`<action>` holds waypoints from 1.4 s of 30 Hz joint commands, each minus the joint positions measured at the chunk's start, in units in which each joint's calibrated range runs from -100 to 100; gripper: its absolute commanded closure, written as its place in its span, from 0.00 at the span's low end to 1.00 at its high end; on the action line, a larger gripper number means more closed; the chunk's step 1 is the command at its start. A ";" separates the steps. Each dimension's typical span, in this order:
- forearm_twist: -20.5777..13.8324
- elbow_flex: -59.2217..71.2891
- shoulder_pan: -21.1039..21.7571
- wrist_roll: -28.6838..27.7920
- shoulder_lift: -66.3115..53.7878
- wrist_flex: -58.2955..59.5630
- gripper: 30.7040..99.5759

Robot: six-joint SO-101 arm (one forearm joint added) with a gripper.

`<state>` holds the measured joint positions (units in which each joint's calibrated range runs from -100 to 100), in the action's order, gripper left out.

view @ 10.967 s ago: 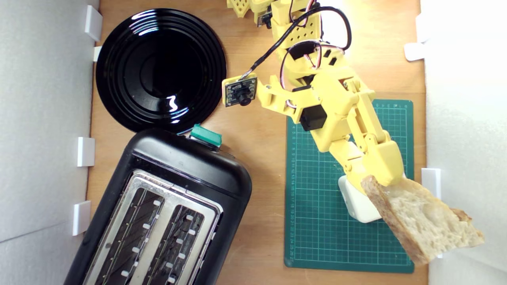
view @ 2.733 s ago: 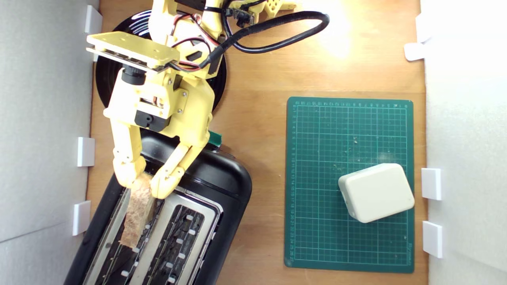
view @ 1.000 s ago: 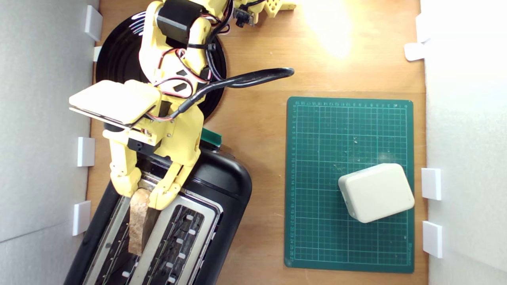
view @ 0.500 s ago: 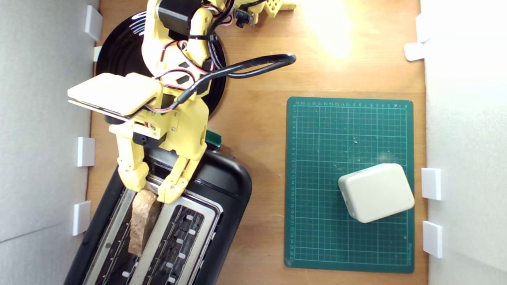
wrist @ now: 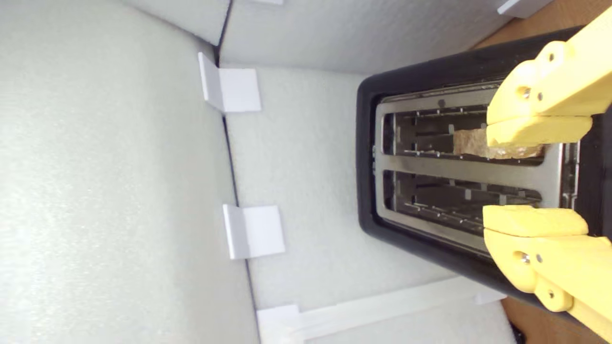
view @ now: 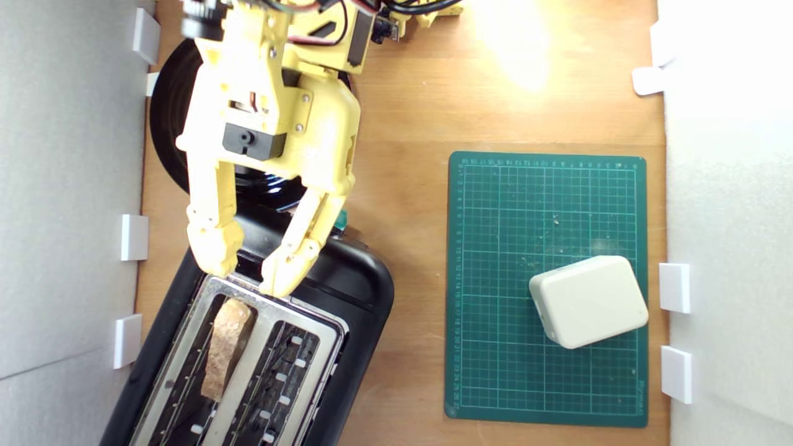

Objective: Pick bread and place in toaster

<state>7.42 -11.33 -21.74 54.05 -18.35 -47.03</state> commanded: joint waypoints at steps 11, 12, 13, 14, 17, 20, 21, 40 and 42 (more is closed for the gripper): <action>-0.17 0.66 14.00 -14.21 -12.10 0.45 0.46; -0.17 0.66 14.97 -15.62 -12.35 0.45 0.46; -0.17 0.66 15.86 -17.25 -12.59 0.45 0.47; -0.35 0.66 16.90 -19.70 -13.26 0.45 0.50; -0.44 1.20 18.92 -23.68 -14.51 0.45 0.59; -0.44 1.66 21.66 -27.03 -15.51 0.36 0.66; -0.53 1.84 22.63 -28.49 -15.76 0.11 0.68; 0.38 36.34 32.46 -34.56 -32.56 0.28 0.88; 0.38 39.24 33.02 -34.56 -34.14 0.28 0.88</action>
<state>7.42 26.49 10.39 19.64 -49.60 -47.12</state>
